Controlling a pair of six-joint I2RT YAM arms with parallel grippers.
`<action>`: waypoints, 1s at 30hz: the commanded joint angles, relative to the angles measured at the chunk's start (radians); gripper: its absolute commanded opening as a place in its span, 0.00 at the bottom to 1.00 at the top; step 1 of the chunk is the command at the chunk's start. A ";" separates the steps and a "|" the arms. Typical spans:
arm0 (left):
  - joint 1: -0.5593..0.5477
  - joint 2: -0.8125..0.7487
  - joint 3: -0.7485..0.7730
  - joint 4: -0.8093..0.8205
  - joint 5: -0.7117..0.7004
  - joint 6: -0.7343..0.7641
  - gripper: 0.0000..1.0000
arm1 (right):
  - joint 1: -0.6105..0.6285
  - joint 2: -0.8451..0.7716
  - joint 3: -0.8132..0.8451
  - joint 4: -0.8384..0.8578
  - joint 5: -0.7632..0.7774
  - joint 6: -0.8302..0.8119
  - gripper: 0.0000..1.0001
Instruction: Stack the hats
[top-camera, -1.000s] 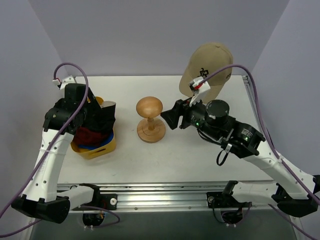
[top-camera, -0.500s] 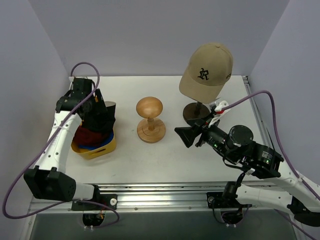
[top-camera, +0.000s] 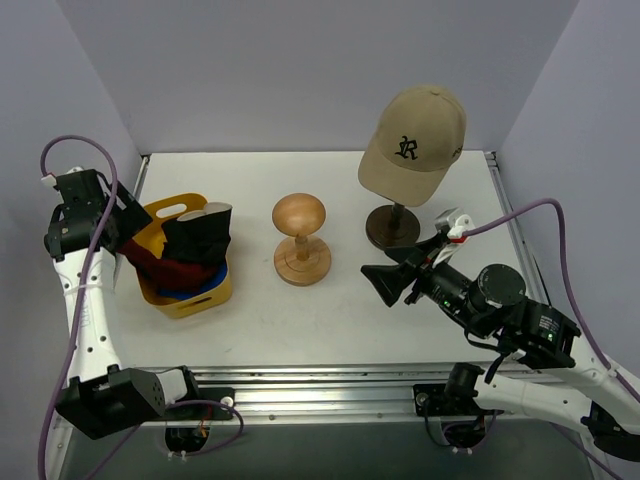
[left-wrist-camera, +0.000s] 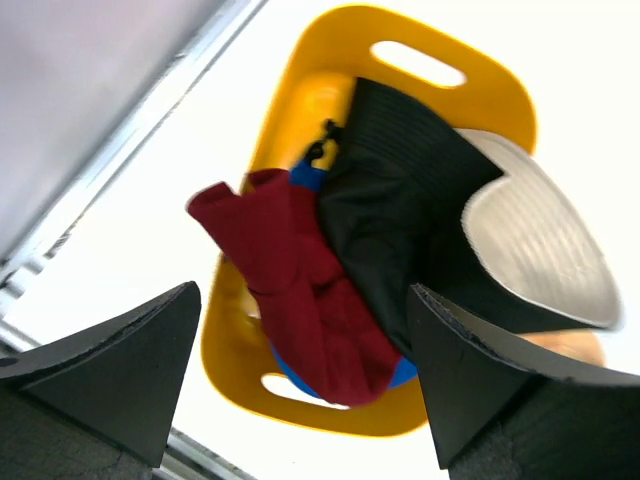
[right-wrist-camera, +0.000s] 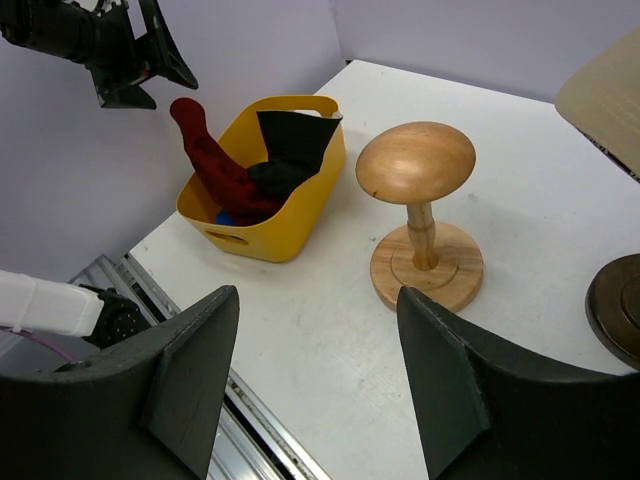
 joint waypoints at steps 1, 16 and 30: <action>-0.002 -0.022 -0.037 0.036 0.116 -0.023 0.92 | 0.006 0.004 -0.010 0.044 -0.027 -0.017 0.60; -0.005 -0.122 -0.327 0.165 0.167 -0.115 0.53 | 0.008 -0.022 -0.010 0.036 -0.016 -0.016 0.60; -0.089 -0.277 0.134 -0.109 0.268 0.116 0.02 | 0.006 0.274 0.218 0.042 -0.014 -0.103 0.60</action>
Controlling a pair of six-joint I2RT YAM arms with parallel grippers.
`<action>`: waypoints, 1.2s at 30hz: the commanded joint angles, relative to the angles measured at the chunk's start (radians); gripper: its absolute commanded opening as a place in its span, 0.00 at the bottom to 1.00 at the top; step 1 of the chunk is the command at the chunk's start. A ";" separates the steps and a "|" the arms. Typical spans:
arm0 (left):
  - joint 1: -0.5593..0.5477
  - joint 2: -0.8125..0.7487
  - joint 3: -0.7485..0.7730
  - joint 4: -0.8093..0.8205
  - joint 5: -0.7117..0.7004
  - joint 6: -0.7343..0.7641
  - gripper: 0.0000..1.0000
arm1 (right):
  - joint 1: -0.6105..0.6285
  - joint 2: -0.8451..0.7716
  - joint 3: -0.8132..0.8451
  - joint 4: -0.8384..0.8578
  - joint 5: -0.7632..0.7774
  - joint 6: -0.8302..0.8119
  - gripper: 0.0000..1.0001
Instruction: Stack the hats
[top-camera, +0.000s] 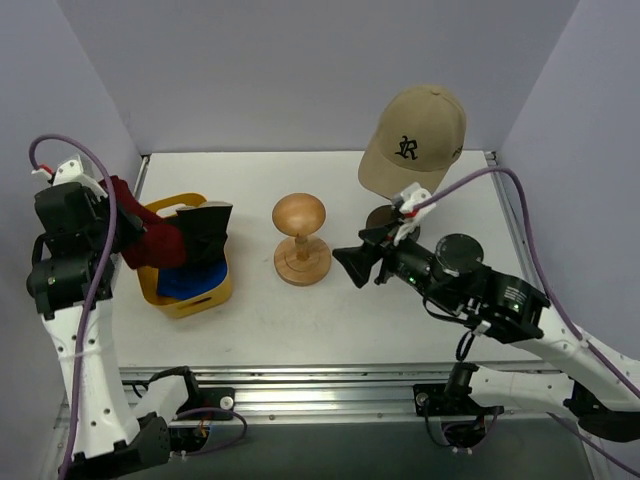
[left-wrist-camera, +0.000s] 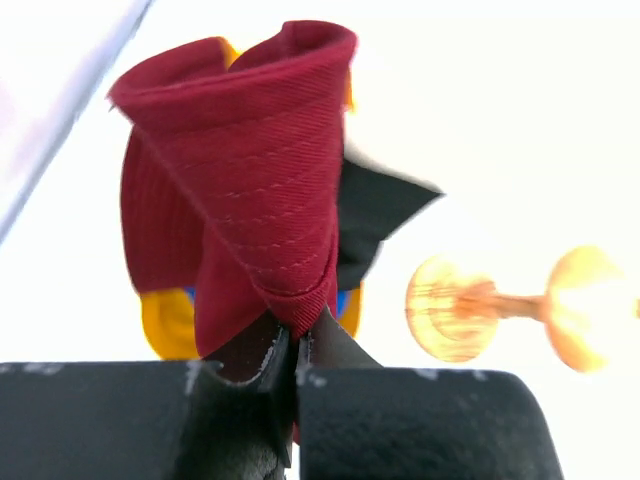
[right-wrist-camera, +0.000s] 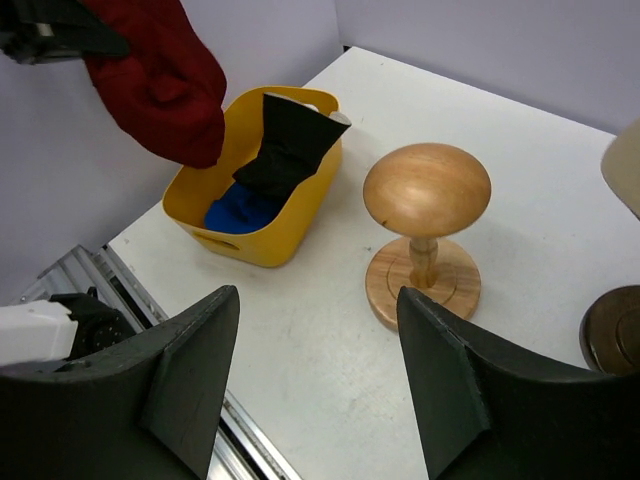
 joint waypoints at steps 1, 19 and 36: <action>-0.035 -0.061 0.107 -0.086 0.089 0.097 0.02 | 0.009 0.110 0.132 0.053 0.003 -0.071 0.60; -0.306 -0.245 -0.190 0.362 0.836 -0.094 0.02 | 0.012 0.333 0.294 0.142 -0.455 -0.398 0.65; -0.412 -0.411 -0.355 0.429 0.972 -0.073 0.02 | 0.002 0.336 0.283 -0.005 -0.428 -0.530 0.73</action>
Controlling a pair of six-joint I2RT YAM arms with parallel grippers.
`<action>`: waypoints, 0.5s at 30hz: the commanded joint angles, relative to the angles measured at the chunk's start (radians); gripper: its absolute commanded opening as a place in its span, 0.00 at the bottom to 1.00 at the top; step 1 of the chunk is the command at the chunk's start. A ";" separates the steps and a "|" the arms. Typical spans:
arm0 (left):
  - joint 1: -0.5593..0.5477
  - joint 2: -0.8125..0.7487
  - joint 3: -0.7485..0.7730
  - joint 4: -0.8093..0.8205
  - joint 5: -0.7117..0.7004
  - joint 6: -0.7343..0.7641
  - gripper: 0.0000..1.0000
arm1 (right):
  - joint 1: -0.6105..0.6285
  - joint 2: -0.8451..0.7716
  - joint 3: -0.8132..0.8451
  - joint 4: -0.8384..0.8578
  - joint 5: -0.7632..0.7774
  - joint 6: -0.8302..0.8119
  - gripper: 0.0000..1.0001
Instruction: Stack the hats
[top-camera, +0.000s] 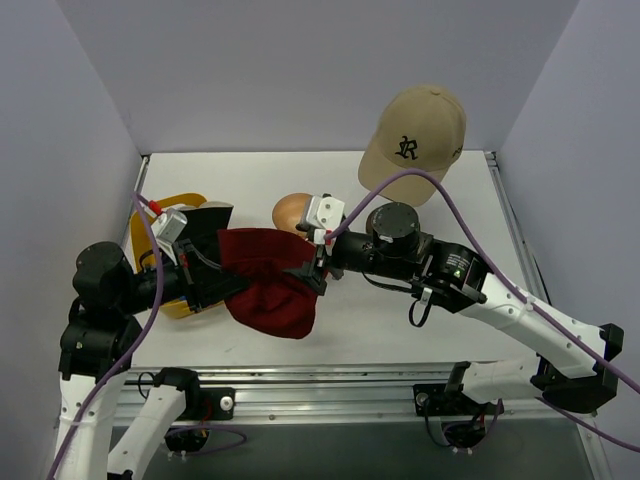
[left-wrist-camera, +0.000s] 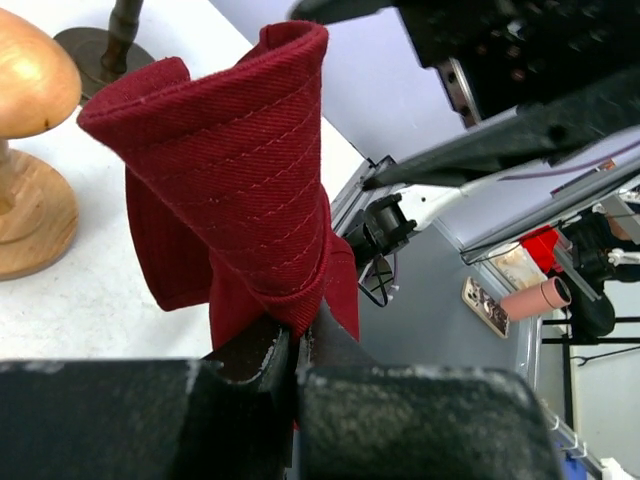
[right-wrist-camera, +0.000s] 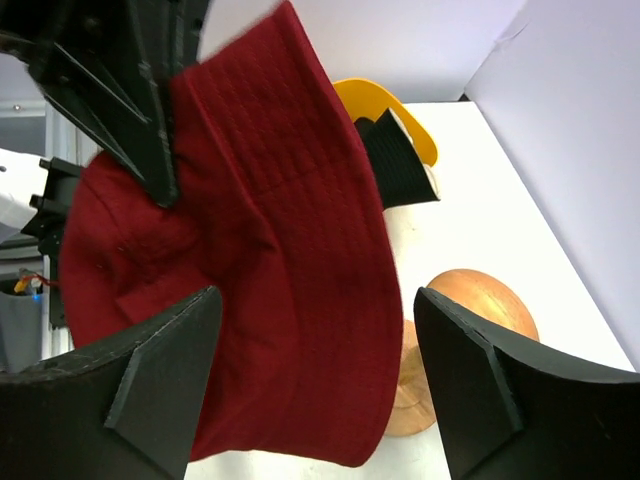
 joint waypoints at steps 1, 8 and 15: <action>-0.006 -0.053 0.003 0.045 0.052 0.044 0.02 | -0.004 -0.001 0.020 -0.035 -0.018 -0.014 0.74; -0.006 -0.070 -0.023 -0.028 0.085 0.119 0.02 | -0.028 -0.020 0.016 -0.029 -0.046 -0.020 0.77; -0.006 -0.092 -0.029 -0.018 0.098 0.119 0.03 | -0.079 0.044 0.108 -0.101 -0.199 -0.026 0.76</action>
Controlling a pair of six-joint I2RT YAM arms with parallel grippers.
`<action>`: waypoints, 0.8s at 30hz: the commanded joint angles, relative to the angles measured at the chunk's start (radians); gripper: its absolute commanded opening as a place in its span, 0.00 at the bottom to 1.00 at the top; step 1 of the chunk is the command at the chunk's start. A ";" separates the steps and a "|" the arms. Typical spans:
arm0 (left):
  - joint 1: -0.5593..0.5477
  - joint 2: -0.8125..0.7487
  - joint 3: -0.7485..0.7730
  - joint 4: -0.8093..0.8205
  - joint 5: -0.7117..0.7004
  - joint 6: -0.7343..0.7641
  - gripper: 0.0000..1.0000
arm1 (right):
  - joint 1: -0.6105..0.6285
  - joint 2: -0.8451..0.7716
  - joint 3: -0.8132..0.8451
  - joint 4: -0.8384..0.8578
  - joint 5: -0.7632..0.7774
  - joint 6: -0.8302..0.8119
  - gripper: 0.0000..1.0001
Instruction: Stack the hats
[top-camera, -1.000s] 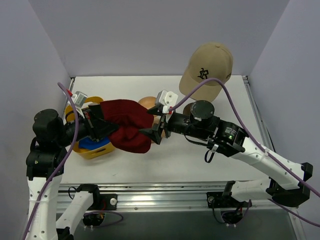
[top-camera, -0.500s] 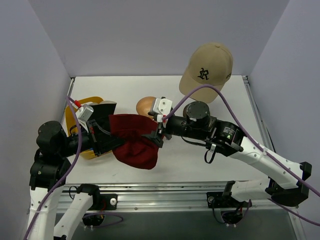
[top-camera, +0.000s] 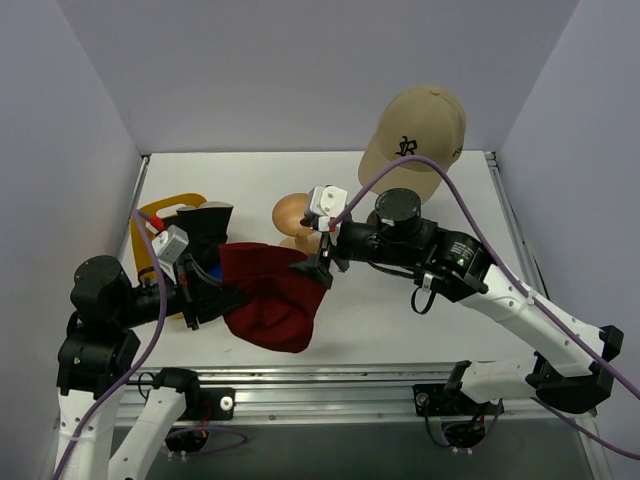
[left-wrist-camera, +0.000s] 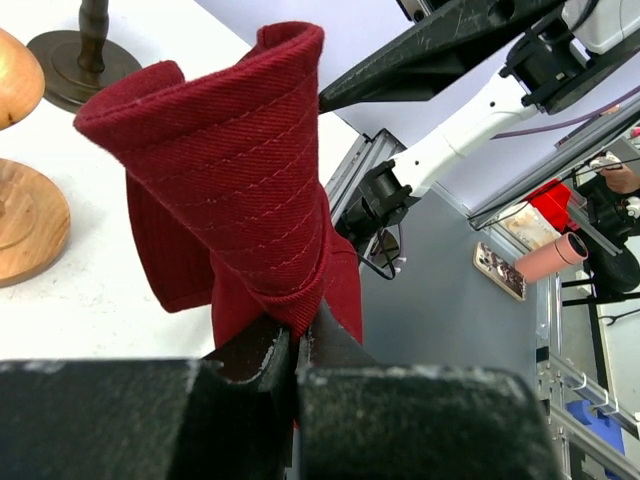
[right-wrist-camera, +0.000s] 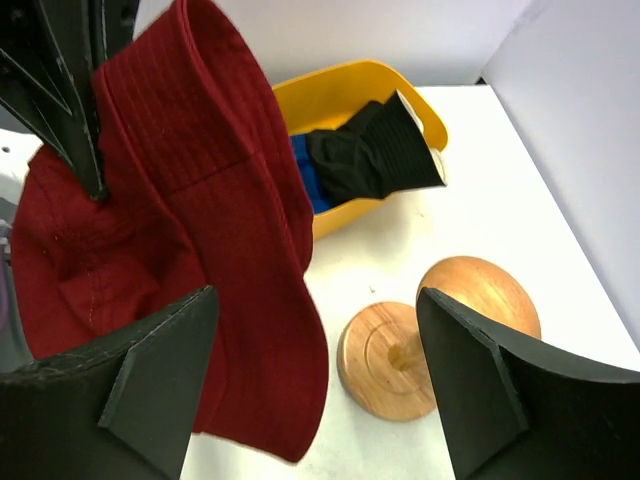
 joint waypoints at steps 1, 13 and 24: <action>-0.005 -0.015 0.007 0.030 0.040 0.024 0.02 | -0.009 0.036 0.071 -0.022 -0.122 -0.014 0.75; -0.008 0.015 0.021 0.018 -0.018 0.036 0.02 | -0.010 0.068 0.068 -0.045 -0.229 -0.020 0.24; -0.005 0.267 0.319 -0.237 -0.768 -0.006 0.49 | -0.101 0.123 0.048 0.180 -0.144 0.270 0.00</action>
